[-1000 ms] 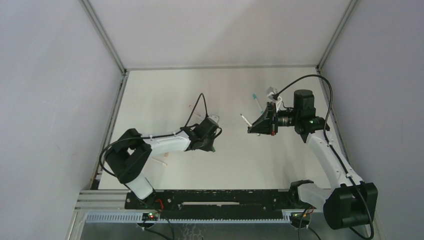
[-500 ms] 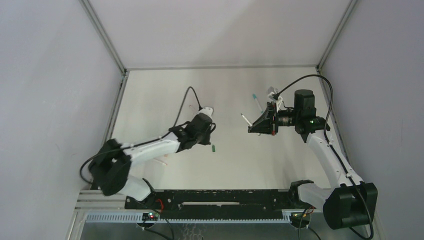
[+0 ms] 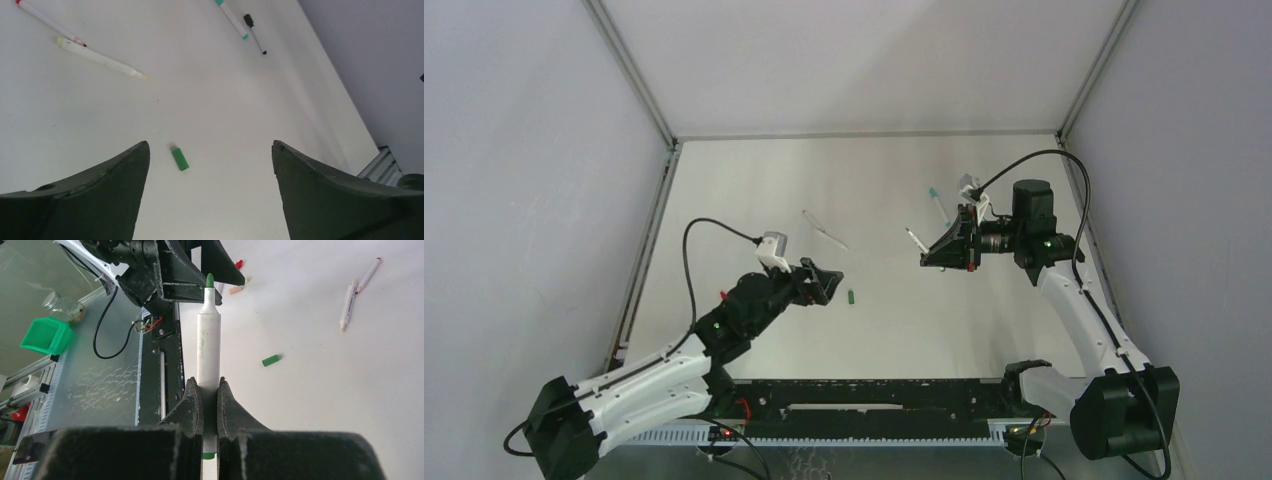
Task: Insert the pens into the pen caps
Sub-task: Move the pen cap to the center of the board, then insert the pen cap onto the pen.
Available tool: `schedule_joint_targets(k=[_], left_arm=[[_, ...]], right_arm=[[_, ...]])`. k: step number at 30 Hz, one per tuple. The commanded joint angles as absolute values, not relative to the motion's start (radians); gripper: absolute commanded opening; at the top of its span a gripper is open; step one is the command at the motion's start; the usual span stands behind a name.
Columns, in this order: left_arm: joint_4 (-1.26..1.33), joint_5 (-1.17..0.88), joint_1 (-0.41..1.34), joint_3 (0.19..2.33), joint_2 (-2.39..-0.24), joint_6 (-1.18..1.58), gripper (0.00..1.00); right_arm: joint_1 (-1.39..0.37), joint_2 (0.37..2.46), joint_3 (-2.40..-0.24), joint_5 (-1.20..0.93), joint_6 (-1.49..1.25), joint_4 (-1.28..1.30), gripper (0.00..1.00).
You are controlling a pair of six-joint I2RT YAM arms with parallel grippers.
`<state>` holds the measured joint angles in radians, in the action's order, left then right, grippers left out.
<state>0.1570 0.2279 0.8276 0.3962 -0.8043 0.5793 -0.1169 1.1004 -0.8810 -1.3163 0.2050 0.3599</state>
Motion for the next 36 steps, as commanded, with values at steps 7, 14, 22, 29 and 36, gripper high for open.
schedule_joint_targets(k=[7, 14, 22, 29, 36], left_arm=[[0.318, 0.123, 0.822, 0.337, -0.98, 0.797, 0.9], [-0.206, 0.411, 0.91, 0.671, -1.296, 0.849, 0.68], [-0.433, 0.443, 0.942, 0.959, -1.581, 0.866, 0.55], [-0.541, 0.441, 0.948, 1.113, -1.727, 0.853, 0.45], [-0.558, 0.446, 0.957, 1.149, -1.784, 0.843, 0.38]], right_arm=[[-0.095, 1.074, -0.896, -1.315, 0.233, 0.365, 0.0], [-0.091, 1.077, -0.896, -1.315, 0.235, 0.365, 0.0], [-0.091, 1.075, -0.896, -1.316, 0.236, 0.366, 0.0], [-0.091, 1.077, -0.896, -1.32, 0.236, 0.366, 0.0], [-0.091, 1.078, -0.896, -1.319, 0.236, 0.366, 0.0]])
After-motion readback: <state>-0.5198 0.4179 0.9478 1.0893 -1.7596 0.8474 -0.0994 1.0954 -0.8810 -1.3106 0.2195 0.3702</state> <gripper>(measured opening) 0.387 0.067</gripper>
